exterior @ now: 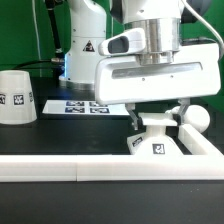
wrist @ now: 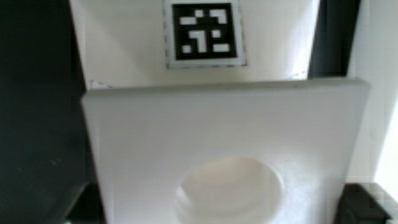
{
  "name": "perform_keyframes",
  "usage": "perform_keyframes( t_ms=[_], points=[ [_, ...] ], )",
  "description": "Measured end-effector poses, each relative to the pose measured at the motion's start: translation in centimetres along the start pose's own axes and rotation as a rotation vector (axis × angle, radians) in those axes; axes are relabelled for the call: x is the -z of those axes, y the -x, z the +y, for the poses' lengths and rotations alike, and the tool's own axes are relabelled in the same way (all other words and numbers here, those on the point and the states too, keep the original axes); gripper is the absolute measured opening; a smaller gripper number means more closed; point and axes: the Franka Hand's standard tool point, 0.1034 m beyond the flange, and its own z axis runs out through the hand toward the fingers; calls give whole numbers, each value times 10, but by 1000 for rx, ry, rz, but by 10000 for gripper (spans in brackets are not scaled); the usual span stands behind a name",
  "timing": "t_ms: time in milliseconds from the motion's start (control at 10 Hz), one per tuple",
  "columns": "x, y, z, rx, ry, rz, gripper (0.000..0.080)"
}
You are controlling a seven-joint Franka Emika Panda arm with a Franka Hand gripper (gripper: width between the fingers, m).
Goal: Assemble lamp
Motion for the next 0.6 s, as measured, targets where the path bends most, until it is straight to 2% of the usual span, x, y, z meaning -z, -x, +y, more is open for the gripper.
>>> perform_keyframes(
  t_ms=[300, 600],
  points=[
    [-4, -16, -14, 17, -9, 26, 534],
    [-4, -21, -15, 17, -11, 32, 534]
  ],
)
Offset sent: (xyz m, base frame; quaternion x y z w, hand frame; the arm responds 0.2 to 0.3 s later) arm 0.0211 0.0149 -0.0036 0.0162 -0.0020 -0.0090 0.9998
